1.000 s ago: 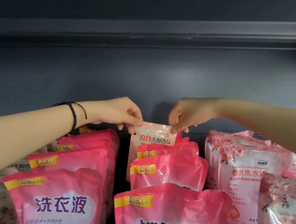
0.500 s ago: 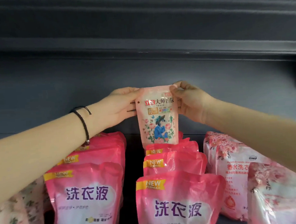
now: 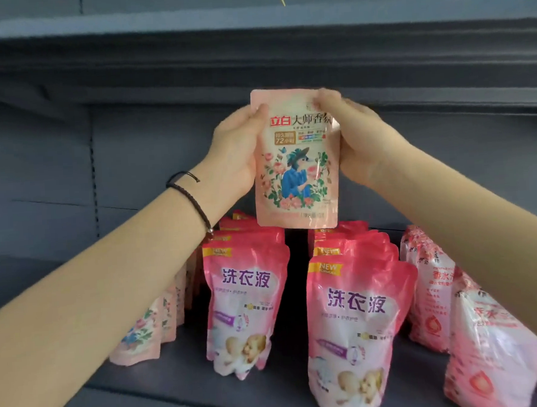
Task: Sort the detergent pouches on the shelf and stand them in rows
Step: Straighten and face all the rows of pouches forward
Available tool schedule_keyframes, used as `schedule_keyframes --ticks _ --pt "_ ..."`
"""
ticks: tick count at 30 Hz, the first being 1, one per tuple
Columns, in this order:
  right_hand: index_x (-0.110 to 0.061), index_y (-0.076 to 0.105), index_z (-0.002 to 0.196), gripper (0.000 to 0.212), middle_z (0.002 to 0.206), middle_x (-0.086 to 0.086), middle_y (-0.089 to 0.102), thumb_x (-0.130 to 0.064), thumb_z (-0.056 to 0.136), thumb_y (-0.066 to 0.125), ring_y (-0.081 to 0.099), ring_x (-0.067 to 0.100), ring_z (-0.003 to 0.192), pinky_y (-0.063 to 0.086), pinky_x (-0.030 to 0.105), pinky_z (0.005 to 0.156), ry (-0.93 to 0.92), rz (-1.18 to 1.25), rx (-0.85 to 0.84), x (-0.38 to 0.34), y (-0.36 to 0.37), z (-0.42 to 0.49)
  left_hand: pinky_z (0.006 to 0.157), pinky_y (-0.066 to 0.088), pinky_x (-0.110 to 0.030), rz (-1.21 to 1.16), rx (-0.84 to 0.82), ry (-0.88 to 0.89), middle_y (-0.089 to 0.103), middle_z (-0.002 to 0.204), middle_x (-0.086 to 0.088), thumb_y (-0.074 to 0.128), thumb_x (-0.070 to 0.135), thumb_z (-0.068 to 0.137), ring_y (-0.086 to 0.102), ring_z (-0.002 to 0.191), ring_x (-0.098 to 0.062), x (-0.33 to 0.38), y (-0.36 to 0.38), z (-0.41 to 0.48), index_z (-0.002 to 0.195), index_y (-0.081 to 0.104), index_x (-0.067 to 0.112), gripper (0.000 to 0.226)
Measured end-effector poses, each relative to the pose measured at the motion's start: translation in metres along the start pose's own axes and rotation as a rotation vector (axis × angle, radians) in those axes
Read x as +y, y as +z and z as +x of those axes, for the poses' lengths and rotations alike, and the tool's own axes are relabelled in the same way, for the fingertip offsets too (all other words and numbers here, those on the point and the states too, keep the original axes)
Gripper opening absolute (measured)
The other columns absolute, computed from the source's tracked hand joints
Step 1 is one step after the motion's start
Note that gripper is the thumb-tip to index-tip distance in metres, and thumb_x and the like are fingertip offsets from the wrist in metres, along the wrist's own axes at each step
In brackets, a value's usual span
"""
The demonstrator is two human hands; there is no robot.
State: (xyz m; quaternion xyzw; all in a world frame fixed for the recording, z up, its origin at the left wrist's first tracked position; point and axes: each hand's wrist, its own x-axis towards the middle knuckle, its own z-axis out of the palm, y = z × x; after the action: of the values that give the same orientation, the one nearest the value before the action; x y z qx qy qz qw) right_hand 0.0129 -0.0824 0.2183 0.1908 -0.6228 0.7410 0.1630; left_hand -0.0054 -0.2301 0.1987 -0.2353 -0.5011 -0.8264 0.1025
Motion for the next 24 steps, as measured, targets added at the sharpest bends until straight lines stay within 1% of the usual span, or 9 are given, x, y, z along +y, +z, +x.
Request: schedule_keyframes --ticks 4,7,10,12,14,16,18,21,24 --pt "-0.008 0.058 0.121 0.03 0.11 0.01 0.072 -0.026 0.097 0.055 0.071 0.025 0.097 0.058 0.042 0.082 0.028 -0.074 -0.042 0.022 0.035 -0.041 0.076 0.06 -0.035 0.018 -0.036 -0.039 0.073 0.106 -0.011 0.053 0.02 0.098 0.071 0.094 -0.022 0.011 -0.043 -0.033 0.117 0.063 0.007 0.025" --pt "-0.007 0.06 0.117 0.027 0.105 0.01 0.074 -0.025 0.098 0.053 0.073 0.025 0.092 0.06 0.041 0.075 0.043 -0.013 -0.012 0.043 0.069 -0.067 0.083 0.058 -0.038 0.0 -0.092 -0.051 0.071 0.11 -0.012 0.054 0.021 0.097 0.07 0.099 -0.024 0.023 -0.078 -0.053 0.117 0.063 0.007 0.026" --pt "-0.004 0.06 0.116 0.027 0.104 0.014 0.074 -0.022 0.098 0.055 0.073 0.028 0.09 0.06 0.041 0.071 0.026 0.08 0.029 0.062 0.109 -0.085 0.081 0.059 -0.037 -0.009 -0.119 -0.068 0.071 0.111 -0.014 0.054 0.022 0.097 0.07 0.1 -0.025 0.033 -0.119 -0.07 0.112 0.064 0.007 0.024" --pt "-0.003 0.061 0.114 0.026 0.102 0.013 0.074 -0.022 0.097 0.056 0.073 0.028 0.09 0.06 0.041 0.072 -0.015 0.078 0.051 0.079 0.136 -0.093 0.079 0.059 -0.036 0.029 -0.123 -0.057 0.072 0.108 -0.011 0.053 0.027 0.097 0.07 0.098 -0.022 0.034 -0.149 -0.08 0.115 0.064 0.009 0.027" --pt "-0.004 0.063 0.11 0.024 0.1 0.011 0.074 -0.021 0.096 0.057 0.073 0.027 0.09 0.059 0.039 0.071 -0.067 0.08 0.081 0.099 0.16 -0.1 0.082 0.057 -0.037 0.1 -0.134 -0.029 0.073 0.108 -0.005 0.051 0.033 0.097 0.07 0.099 -0.019 0.029 -0.18 -0.09 0.117 0.063 0.013 0.03" --pt "-0.005 0.066 0.105 0.019 0.099 0.011 0.075 -0.02 0.095 0.058 0.073 0.027 0.089 0.059 0.038 0.071 -0.098 0.123 0.109 0.123 0.181 -0.105 0.084 0.055 -0.036 0.15 -0.131 -0.008 0.073 0.107 0.0 0.05 0.038 0.097 0.07 0.099 -0.016 0.018 -0.207 -0.101 0.112 0.065 0.018 0.03" --pt "-0.008 0.068 0.099 0.014 0.096 0.012 0.075 -0.018 0.094 0.059 0.073 0.028 0.088 0.06 0.039 0.07 -0.102 0.163 0.138 0.149 0.199 -0.108 0.078 0.057 -0.032 0.154 -0.095 0.002 0.074 0.104 0.001 0.05 0.039 0.096 0.071 0.096 -0.015 0.0 -0.231 -0.112 0.106 0.067 0.02 0.027" --pt "-0.008 0.067 0.1 0.015 0.101 0.016 0.073 -0.02 0.093 0.061 0.071 0.032 0.092 0.059 0.042 0.075 -0.058 0.161 0.156 0.192 0.215 -0.109 0.063 0.056 -0.021 0.15 -0.005 0.012 0.074 0.097 0.003 0.052 0.041 0.093 0.072 0.088 -0.012 -0.029 -0.263 -0.124 0.096 0.067 0.027 0.021" --pt "-0.008 0.065 0.102 0.018 0.103 0.018 0.072 -0.022 0.093 0.061 0.07 0.035 0.095 0.059 0.046 0.079 -0.003 0.15 0.152 0.231 0.22 -0.106 0.061 0.055 -0.021 0.189 0.047 -0.006 0.073 0.095 0.005 0.053 0.049 0.083 0.072 0.085 -0.013 -0.054 -0.288 -0.123 0.089 0.066 0.031 0.023"
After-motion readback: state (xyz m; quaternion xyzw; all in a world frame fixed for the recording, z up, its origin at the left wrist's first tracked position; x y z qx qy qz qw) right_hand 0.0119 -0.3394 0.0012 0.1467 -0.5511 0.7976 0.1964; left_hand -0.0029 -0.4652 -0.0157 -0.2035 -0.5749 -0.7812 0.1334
